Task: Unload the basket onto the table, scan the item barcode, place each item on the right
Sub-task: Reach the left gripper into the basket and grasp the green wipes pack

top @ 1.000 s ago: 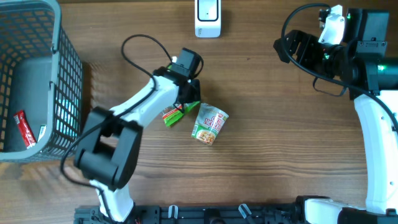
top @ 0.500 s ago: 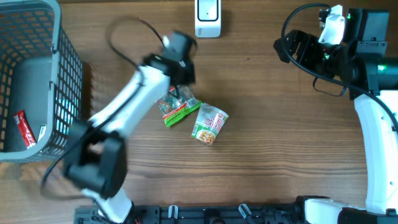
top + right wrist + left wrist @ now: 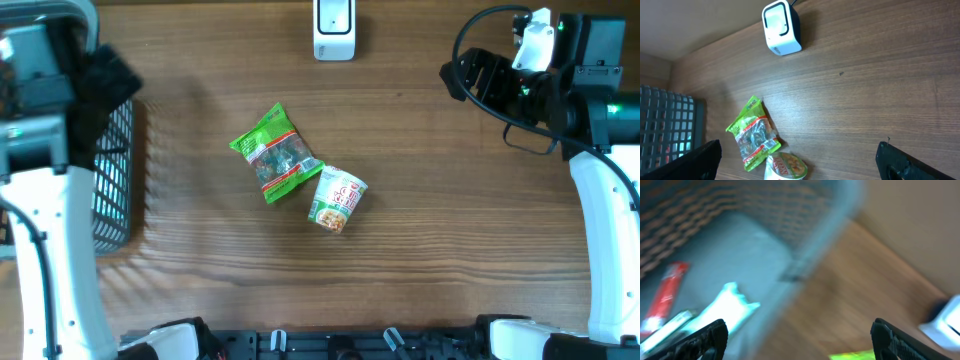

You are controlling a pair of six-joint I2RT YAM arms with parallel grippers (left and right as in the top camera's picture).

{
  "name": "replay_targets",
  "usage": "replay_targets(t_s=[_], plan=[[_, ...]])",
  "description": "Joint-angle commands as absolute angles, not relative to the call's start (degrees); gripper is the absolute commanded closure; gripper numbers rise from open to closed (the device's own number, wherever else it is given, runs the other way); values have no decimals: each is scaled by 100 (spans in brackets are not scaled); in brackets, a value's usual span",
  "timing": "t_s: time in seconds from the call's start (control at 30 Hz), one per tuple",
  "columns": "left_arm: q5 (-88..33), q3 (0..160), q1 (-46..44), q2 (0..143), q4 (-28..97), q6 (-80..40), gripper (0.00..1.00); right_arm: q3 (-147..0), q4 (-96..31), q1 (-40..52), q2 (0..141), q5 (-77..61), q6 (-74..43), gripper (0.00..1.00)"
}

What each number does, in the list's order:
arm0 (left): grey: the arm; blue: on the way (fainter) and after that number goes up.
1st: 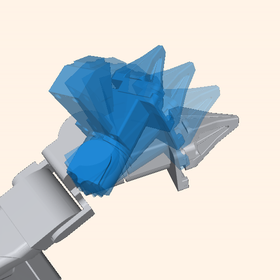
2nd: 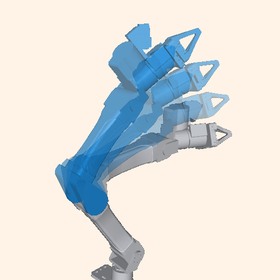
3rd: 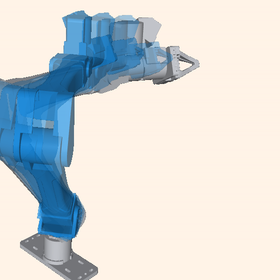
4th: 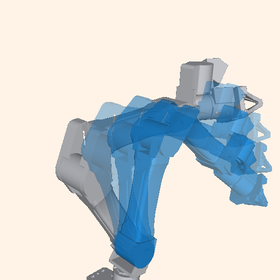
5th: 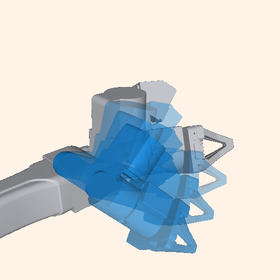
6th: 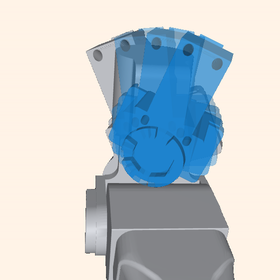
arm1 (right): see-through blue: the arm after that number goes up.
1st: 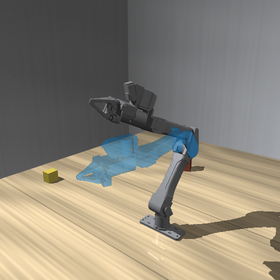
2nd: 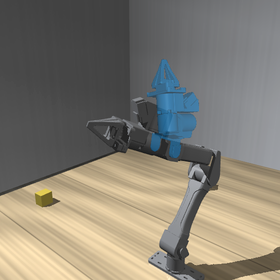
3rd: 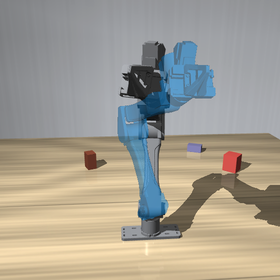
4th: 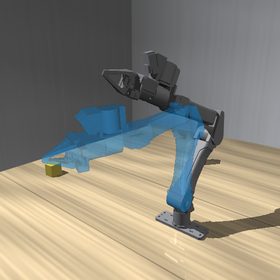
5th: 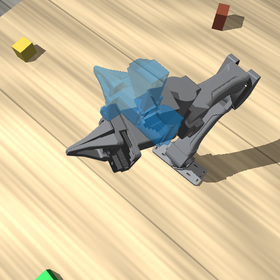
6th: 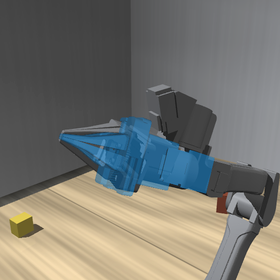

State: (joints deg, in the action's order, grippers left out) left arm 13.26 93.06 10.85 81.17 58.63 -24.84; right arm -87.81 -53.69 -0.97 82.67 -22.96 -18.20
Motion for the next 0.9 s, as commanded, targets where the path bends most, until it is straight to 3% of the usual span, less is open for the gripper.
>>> replay_targets(t_s=[0.0, 0.3, 0.87], plan=[[1249, 9198, 1876, 8315, 5970, -2646, 9, -8864, -5360, -115, 8307, -2386, -1865, 0], [534, 8989, 3098, 9327, 6012, -2740, 2, -8864, -5360, -115, 8307, -2386, -1863, 0], [89, 8989, 3301, 11330, 5747, -1339, 0, -8864, -5360, -115, 8307, -2386, -1865, 0]])
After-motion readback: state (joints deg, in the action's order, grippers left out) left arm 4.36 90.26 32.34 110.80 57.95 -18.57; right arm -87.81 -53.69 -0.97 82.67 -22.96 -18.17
